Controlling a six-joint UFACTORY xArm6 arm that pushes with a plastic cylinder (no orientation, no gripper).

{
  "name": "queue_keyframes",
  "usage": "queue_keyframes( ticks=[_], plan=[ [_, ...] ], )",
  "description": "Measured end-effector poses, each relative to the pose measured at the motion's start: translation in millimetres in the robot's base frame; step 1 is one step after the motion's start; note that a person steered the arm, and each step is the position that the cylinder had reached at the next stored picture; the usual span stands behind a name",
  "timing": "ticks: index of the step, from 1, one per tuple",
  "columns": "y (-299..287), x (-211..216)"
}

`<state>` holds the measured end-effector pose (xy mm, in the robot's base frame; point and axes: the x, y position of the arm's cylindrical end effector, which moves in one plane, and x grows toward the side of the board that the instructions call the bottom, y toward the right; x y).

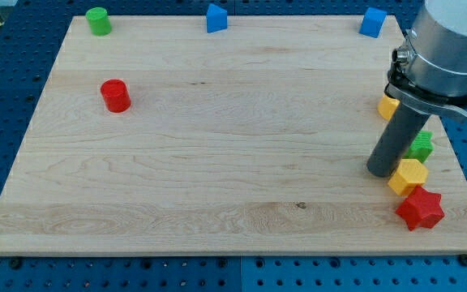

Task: Move your arm to the right of the green star

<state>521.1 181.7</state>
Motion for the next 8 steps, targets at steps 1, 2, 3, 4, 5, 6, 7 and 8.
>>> queue_keyframes(
  ticks=[1,2,3,4,5,6,7,8],
  plan=[
    [-6,0],
    [-6,2],
    [-9,-9],
    [-6,-48],
    [27,-60],
    [22,-84],
    [-4,-108],
    [31,-162]
  ],
)
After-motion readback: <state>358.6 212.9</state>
